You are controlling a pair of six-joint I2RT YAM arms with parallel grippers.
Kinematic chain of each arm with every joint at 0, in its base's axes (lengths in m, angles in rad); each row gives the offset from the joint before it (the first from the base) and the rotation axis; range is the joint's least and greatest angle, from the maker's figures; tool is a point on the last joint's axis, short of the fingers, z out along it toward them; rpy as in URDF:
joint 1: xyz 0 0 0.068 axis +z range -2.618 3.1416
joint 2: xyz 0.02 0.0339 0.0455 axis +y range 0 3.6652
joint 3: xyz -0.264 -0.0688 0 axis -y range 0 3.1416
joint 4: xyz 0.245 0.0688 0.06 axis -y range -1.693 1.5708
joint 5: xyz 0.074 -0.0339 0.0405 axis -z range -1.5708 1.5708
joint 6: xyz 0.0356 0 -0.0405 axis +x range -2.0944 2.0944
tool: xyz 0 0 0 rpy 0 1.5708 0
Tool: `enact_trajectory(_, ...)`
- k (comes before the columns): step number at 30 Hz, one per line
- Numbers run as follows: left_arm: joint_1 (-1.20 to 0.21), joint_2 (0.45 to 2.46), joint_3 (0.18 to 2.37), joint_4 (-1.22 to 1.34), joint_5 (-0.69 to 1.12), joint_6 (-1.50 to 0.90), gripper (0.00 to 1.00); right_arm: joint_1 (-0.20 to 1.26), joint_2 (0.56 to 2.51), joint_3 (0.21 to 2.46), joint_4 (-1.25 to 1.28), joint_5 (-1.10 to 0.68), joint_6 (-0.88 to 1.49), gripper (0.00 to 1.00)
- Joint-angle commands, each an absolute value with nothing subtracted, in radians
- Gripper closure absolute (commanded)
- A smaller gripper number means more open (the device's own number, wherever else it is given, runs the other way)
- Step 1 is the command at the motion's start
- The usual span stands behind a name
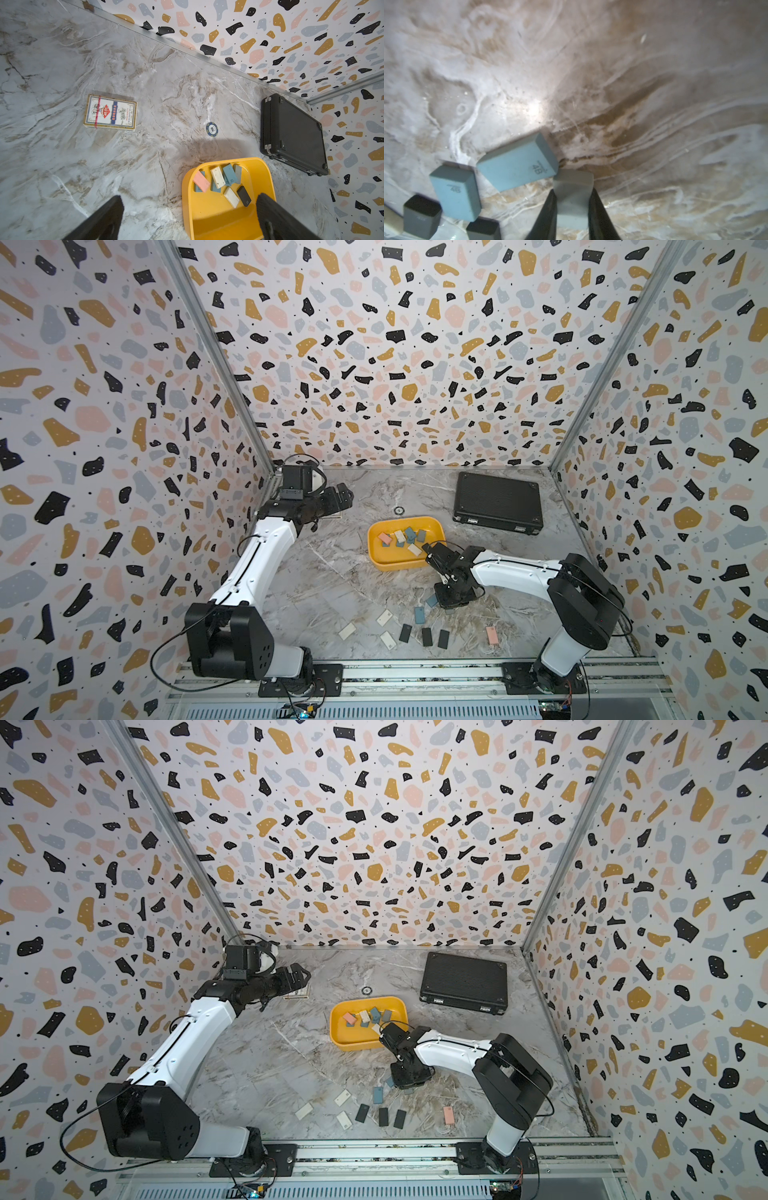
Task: Put the eraser in the storage box
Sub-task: Pick up the eraser from the center of the board, then place the eraser in the storage box.
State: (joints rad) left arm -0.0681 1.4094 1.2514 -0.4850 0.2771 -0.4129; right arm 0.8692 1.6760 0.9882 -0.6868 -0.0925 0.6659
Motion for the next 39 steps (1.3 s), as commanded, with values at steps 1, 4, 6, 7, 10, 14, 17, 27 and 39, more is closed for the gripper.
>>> enact_trajectory(1, -0.064, 1.406, 1.238, -0.446, 0.285, -0.418, 0.0, 0.873, 1.61, 1.011, -0.725, -0.039, 0.654, 0.83)
enact_trajectory(4, -0.064, 1.405, 1.239, -0.448, 0.281, -0.416, 0.0, 0.873, 1.568, 1.03, -0.762, 0.007, 0.639, 0.83)
enact_trajectory(6, -0.064, 1.406, 1.238, -0.45, 0.281, -0.416, 0.0, 0.873, 1.543, 1.05, -0.785, 0.027, 0.631, 0.83)
enact_trajectory(7, -0.063, 1.406, 1.238, -0.45, 0.281, -0.416, 0.0, 0.874, 1.533, 1.063, -0.8, 0.037, 0.626, 0.83)
enact_trajectory(10, -0.064, 1.404, 1.238, -0.451, 0.279, -0.414, 0.0, 0.873, 1.501, 1.119, -0.839, 0.077, 0.595, 0.82)
enact_trajectory(14, -0.064, 1.406, 1.237, -0.448, 0.281, -0.416, 0.01, 0.849, 1.522, 1.231, -0.863, 0.1, 0.534, 0.81)
enact_trajectory(17, -0.064, 1.405, 1.239, -0.451, 0.281, -0.415, 0.0, 0.815, 1.579, 1.315, -0.843, 0.083, 0.489, 0.81)
enact_trajectory(27, -0.064, 1.397, 1.248, -0.466, 0.262, -0.402, 0.0, 0.726, 1.907, 1.657, -0.789, -0.001, 0.368, 0.81)
enact_trajectory(39, -0.064, 1.424, 1.285, -0.497, 0.253, -0.382, 0.0, 0.654, 2.128, 1.859, -0.778, -0.021, 0.353, 0.8)
